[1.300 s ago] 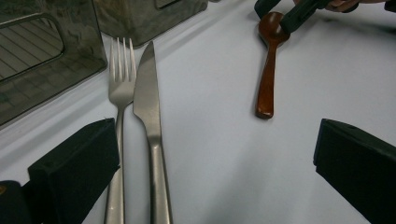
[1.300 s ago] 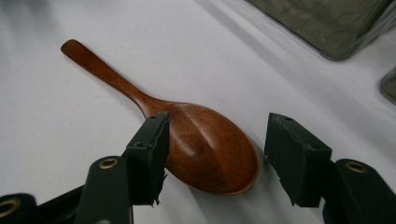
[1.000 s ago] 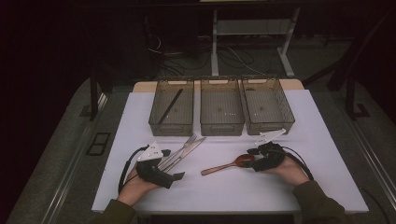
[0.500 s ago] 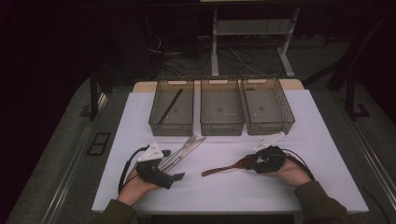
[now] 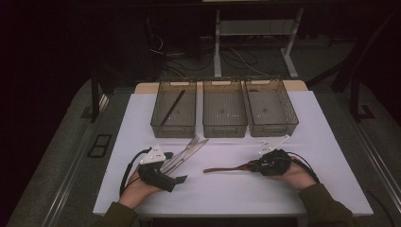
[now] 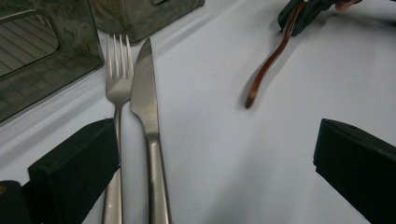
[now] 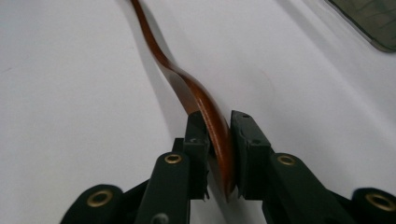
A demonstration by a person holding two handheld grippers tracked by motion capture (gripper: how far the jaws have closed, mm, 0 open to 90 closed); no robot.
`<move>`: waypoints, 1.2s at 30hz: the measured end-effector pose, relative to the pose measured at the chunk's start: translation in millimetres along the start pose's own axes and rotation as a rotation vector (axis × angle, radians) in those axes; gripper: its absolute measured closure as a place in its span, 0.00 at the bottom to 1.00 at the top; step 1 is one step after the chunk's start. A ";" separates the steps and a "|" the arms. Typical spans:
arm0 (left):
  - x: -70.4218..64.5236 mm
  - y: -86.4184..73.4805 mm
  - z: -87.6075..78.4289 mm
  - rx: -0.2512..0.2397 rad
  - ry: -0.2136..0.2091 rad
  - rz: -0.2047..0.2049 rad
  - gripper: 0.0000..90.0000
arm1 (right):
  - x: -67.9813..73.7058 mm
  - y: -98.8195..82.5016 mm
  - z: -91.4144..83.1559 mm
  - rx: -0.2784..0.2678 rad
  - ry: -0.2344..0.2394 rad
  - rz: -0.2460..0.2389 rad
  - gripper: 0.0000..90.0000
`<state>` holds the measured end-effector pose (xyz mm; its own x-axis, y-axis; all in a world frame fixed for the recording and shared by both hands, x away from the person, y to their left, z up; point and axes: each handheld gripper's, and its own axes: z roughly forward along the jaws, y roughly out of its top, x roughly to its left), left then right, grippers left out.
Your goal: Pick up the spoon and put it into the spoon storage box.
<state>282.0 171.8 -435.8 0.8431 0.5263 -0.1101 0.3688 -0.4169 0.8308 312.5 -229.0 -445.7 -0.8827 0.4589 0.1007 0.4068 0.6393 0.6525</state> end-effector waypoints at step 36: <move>-0.6 -0.6 1.2 0.003 -0.011 0.004 0.00 | -3.6 0.6 -22.5 -0.089 -0.052 0.115 0.87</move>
<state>281.7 170.9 -436.8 0.8489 0.5162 -0.1131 0.3666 -0.4211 0.8296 310.6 -244.1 -428.8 -0.8173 0.5586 0.1411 0.4799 0.5245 0.7033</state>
